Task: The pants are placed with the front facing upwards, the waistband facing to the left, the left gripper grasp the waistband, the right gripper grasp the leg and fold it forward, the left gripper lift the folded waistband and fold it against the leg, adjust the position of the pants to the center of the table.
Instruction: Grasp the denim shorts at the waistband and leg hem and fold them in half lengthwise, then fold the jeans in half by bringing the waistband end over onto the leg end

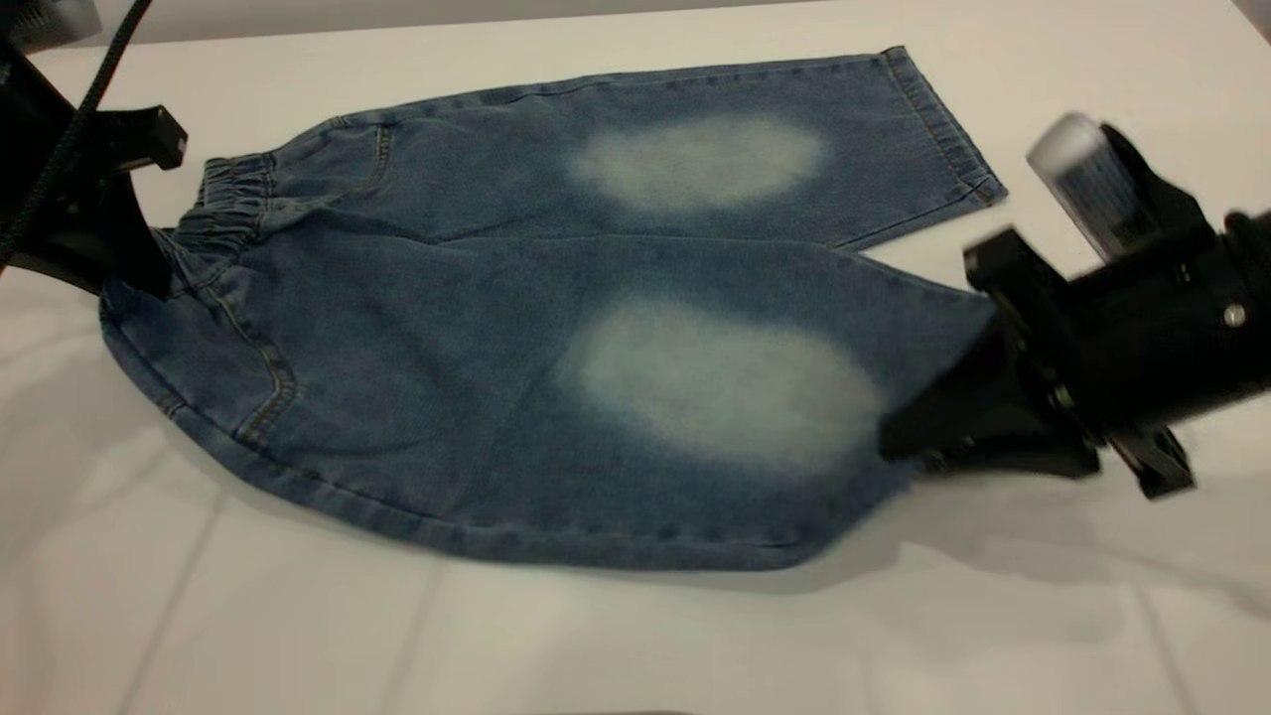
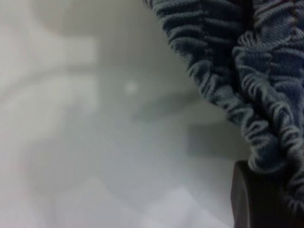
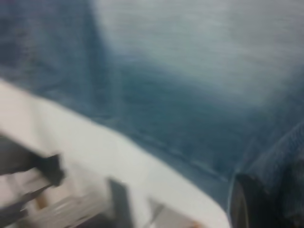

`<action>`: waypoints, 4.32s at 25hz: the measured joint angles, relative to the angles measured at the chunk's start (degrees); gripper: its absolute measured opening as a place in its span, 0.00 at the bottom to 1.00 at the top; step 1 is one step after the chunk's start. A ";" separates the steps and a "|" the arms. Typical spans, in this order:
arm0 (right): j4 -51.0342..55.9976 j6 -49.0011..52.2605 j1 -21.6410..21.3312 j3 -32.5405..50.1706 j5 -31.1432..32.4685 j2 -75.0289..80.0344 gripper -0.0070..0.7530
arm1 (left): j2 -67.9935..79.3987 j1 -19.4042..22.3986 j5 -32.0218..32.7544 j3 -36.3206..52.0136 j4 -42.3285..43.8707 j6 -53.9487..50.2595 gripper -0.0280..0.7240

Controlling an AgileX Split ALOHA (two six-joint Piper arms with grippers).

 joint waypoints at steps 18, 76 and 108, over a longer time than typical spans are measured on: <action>-1.62 23.12 -0.29 -29.18 4.89 0.35 0.05 | -5.20 0.00 -0.85 -2.45 -20.07 -0.33 0.16; -2.09 31.03 -8.58 -62.39 11.66 23.40 0.62 | 11.94 0.07 -17.09 -22.28 -61.47 47.85 0.81; -14.02 25.25 -2.98 -62.87 16.30 20.70 0.63 | 21.82 16.28 9.32 -22.38 -46.09 23.95 0.81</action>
